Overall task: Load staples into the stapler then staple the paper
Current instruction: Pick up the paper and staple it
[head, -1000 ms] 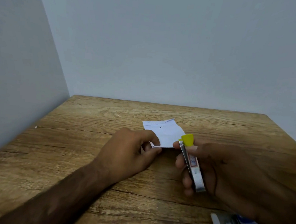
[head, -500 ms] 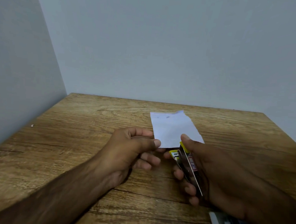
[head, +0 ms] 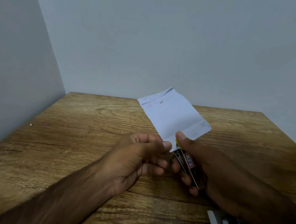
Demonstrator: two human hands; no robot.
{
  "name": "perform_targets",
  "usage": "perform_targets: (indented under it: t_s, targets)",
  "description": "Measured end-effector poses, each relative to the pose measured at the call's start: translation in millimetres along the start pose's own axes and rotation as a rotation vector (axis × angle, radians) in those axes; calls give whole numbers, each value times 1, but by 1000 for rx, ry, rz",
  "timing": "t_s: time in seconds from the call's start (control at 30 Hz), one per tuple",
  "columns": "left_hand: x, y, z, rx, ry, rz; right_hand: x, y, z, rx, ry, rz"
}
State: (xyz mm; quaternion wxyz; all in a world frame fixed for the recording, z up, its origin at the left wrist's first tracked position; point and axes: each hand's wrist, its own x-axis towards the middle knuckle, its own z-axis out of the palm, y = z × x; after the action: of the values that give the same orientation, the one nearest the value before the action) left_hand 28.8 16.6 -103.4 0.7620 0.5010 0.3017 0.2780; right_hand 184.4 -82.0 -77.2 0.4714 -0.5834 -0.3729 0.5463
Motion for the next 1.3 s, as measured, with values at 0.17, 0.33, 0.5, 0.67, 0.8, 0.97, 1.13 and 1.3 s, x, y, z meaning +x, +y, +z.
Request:
perform_targets:
  t_s: [0.17,0.33,0.5,0.67,0.8,0.97,1.13,1.3]
  targets:
    - [2,-3,-1,1,-17,57,1,1,5,13,21,-67]
    - [3,-4,-3,13,-6,105,1,-2,3,78,49,-61]
    - [4,-7,-4,3,-34,142,1,-1,3,122,49,-75]
    - [6,-7,-1,-2,-239,138,4,1,2,159,38,-137]
    - [2,-14,10,50,-314,182,5,4,2,122,31,-129]
    - [2,-21,12,29,-285,237,7,9,4,119,73,-145]
    - [3,-23,12,-13,-253,240,7,10,7,103,119,-170]
    - [1,-23,14,-3,-203,264,6,8,9,101,128,-183]
